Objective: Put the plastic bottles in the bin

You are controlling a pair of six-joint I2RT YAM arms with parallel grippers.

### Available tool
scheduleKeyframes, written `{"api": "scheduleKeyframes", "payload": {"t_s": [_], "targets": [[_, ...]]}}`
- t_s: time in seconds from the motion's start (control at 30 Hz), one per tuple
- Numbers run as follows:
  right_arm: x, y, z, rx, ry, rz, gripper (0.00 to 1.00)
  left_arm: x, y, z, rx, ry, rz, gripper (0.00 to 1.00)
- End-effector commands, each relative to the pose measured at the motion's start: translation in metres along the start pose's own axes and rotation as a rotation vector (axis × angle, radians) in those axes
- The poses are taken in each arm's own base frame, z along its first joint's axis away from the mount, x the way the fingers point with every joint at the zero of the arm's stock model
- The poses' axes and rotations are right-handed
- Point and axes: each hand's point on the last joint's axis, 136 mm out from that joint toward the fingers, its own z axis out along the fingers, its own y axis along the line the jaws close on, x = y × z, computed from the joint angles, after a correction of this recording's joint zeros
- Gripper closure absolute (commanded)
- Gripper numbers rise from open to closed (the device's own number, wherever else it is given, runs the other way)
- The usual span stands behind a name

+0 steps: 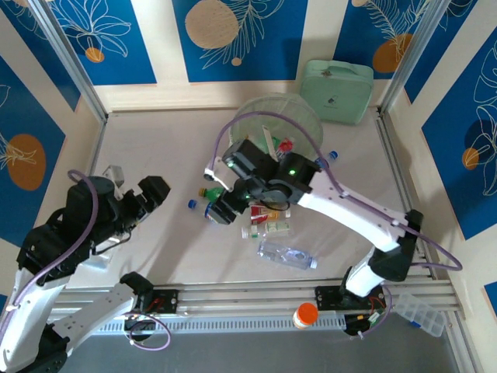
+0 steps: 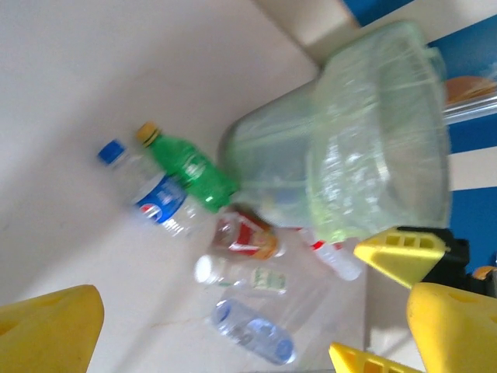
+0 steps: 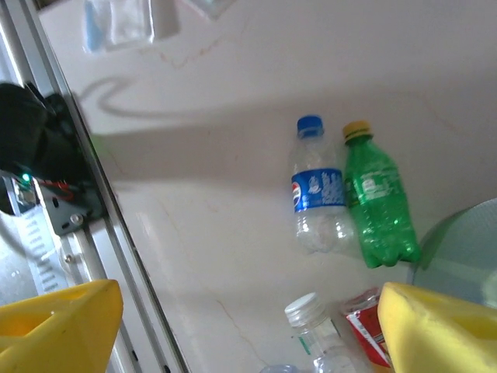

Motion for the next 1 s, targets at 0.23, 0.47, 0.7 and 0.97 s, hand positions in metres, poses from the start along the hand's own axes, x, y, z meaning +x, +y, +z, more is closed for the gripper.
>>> {"api": "scheduleKeyframes", "payload": {"t_s": [0.23,0.47,0.7,0.97], "targets": [[0.028,-0.006,0.098,0.062,0.213,-0.051,0.13,0.039,0.067,0.017,-0.164,0.089,-0.107,0.01],[0.041,-0.027,0.15,0.126,0.31,-0.007,0.14,0.041,0.07,0.013,-0.171,0.099,-0.106,0.01],[0.048,-0.045,0.186,0.167,0.367,0.024,0.14,0.037,0.067,0.011,-0.194,0.098,-0.067,0.01],[0.064,-0.053,0.213,0.171,0.425,0.048,0.15,0.034,0.058,0.014,-0.201,0.121,-0.02,0.01]]}}
